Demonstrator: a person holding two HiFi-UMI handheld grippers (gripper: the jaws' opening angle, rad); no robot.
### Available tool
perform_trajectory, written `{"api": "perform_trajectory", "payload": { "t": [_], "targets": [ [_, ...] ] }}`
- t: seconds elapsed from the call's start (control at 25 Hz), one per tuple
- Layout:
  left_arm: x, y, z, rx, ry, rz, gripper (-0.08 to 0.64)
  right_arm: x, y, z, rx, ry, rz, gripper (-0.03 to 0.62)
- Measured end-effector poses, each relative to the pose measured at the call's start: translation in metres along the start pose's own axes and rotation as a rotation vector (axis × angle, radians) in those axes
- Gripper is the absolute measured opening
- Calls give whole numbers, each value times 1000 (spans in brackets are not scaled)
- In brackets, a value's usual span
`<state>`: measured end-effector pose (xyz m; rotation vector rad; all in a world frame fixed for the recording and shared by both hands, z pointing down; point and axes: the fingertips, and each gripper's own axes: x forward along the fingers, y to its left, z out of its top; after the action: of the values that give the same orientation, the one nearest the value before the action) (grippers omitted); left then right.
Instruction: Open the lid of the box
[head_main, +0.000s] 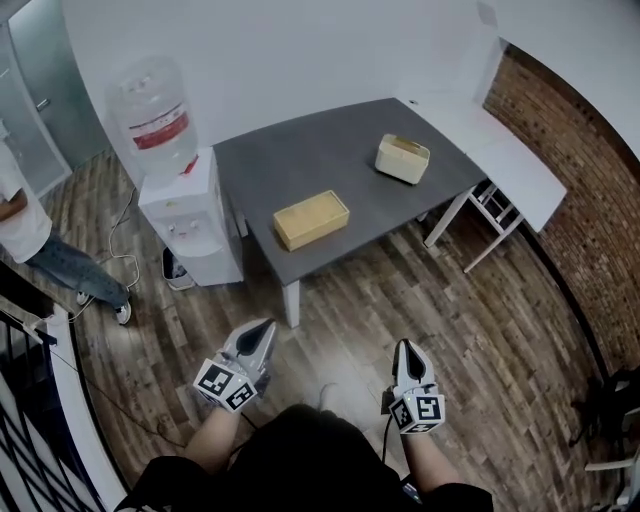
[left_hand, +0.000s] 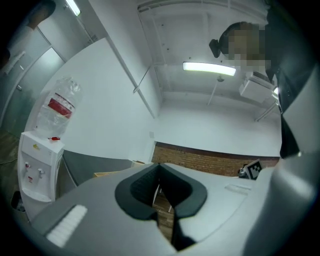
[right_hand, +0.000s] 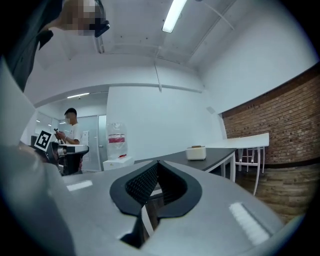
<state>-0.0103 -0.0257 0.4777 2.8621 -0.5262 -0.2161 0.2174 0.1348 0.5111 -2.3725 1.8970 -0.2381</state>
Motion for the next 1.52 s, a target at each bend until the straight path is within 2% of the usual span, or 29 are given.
{"api": "perform_trajectory", "payload": {
  "t": [0.16,0.24,0.56,0.76,1.0,1.2,1.52],
  "targets": [
    [31,10,-1,-96,-32,48,0,20,-32,2,55,-2,7,3],
    [48,13,1,-107,-42,62,0,27,-48,-1,72,8,6,3],
    [91,14,0,-20,-18,113,0,57,-94,6,110,3,21,3],
    [95,28,0,-1,-5,160,0,84,-95,2,121,26,60,3],
    [101,65,-6,12,0,202,0,120,-89,7,91,43,93,3],
    [134,98,-5,8,-21,200,2,161,-98,20,43,37,94,3],
    [180,164,-4,13,-2,221,21,252,-97,46,-2,19,130,3]
  ]
}}
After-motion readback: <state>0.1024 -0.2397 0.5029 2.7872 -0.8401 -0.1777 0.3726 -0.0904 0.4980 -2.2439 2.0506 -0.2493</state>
